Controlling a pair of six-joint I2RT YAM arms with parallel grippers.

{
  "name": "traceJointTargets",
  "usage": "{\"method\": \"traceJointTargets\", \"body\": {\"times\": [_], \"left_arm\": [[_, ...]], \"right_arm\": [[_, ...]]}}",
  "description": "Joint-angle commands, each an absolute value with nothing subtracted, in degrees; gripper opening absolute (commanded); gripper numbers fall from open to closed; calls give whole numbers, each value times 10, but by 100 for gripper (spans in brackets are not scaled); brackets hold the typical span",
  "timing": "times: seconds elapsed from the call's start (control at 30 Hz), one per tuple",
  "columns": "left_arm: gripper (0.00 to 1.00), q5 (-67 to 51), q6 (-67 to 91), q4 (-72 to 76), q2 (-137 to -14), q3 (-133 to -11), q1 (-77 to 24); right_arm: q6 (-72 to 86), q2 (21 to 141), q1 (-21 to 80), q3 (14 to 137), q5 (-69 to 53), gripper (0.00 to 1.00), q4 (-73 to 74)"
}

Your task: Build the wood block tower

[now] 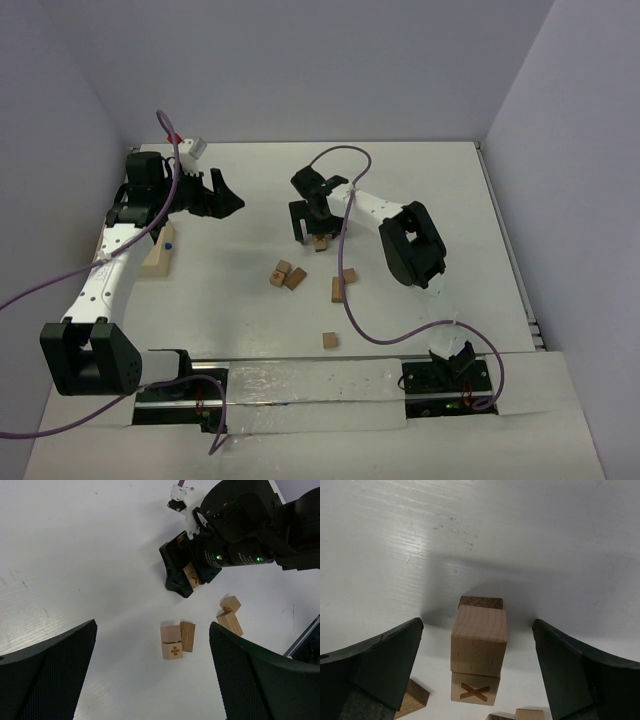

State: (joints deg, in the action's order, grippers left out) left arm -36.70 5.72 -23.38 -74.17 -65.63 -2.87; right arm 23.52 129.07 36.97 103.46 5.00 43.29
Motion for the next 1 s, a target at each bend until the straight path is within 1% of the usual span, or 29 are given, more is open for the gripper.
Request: {"method": "traceJointTargets", "body": {"times": [0.0, 0.27, 0.4, 0.7, 0.8, 0.9, 0.93, 0.97], "left_arm": [[99, -415, 28, -239, -741, -676, -25], [99, -478, -15, -258, -739, -679, -25], [99, -484, -21, -265, -737, -678, -25], [99, -485, -34, -280, -729, -681, -25], [99, -492, -46, -290, -724, -683, -25], [99, -514, -74, -308, -721, -685, -25], [99, -526, -78, -310, -720, -686, -25], [99, -536, -86, -315, -721, -686, -25]], "right_arm": [[197, 1259, 364, 1031, 23, 100, 429], [100, 1222, 353, 1023, -33, 100, 403], [46, 1197, 344, 1028, -50, 100, 400], [-46, 1144, 339, 1097, -68, 100, 443], [-119, 1108, 320, 1096, -143, 100, 442], [-258, 1068, 292, 1083, -242, 100, 463], [-281, 1063, 284, 1077, -264, 100, 469], [-339, 1048, 281, 1059, -273, 100, 471]]}}
